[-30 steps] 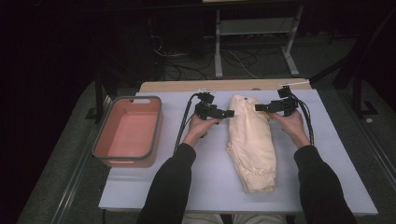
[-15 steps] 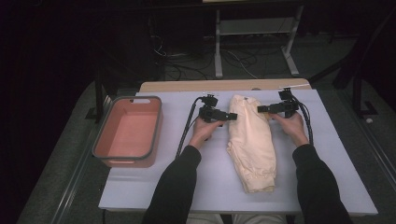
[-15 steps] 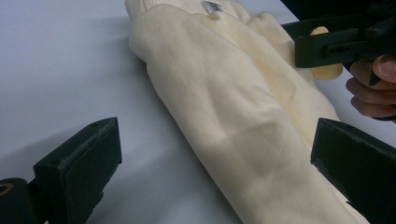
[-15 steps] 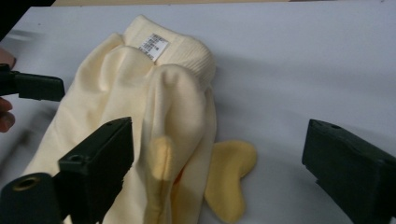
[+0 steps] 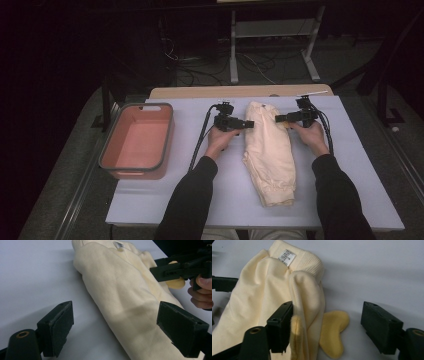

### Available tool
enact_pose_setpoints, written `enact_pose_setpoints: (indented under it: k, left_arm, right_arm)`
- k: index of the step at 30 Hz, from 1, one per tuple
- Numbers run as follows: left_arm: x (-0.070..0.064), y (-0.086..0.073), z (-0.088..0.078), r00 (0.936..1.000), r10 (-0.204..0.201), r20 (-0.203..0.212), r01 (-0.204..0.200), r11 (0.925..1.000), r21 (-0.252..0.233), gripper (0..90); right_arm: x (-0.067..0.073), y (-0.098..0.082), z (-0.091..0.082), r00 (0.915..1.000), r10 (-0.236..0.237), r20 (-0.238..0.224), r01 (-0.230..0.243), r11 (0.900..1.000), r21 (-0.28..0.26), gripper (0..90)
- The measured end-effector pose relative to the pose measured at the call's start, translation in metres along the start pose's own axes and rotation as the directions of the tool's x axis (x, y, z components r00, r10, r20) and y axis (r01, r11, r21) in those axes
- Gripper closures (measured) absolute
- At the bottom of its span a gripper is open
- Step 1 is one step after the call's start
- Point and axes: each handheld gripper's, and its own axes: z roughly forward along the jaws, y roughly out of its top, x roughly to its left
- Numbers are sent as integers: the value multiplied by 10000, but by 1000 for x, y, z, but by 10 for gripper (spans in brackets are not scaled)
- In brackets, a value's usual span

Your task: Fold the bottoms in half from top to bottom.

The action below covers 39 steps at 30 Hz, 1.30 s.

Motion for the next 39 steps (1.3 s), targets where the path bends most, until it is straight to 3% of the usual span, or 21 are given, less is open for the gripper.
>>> enact_pose_setpoints:
  k: [7,13,18,22,25,27,31,35,39]
  left_arm:
    - [2,-2,6,9999,-60,-85,62,9997,243,154]
    - [2,-1,12,9994,-298,-176,304,9990,320,236]
    - [2,0,14,9936,-1057,-395,1062,9943,119,369]
    - [5,0,15,9903,-1287,-531,1292,9916,72,526]
    - [10,-1,16,9815,-1872,-395,1875,9823,22,634]
    - [11,-2,18,9795,-1999,-238,2002,9797,105,715]
    - [8,-3,19,9853,-1687,-276,1690,9856,82,846]
    - [2,0,14,9927,-1103,-482,1102,9939,-38,861]
    - [-2,0,9,9966,-778,-264,767,9961,-428,862]
  right_arm:
    - [-2,-2,5,9989,-145,-440,158,9994,312,414]
    - [-1,-3,8,9959,-162,-885,206,9986,495,577]
    - [-1,-4,12,9923,46,-1240,24,9984,562,724]
    - [-3,-5,11,9899,350,-1370,-274,9980,569,760]
    - [-2,-5,11,9888,482,-1409,-410,9977,539,770]
    - [-3,-6,10,9870,603,-1492,-529,9972,527,774]
    - [-6,-7,9,9809,804,-1771,-747,9965,388,781]
    - [-7,-8,5,9776,815,-1940,-792,9967,199,786]
    - [-5,-8,-3,9772,514,-2059,-544,9985,-89,787]
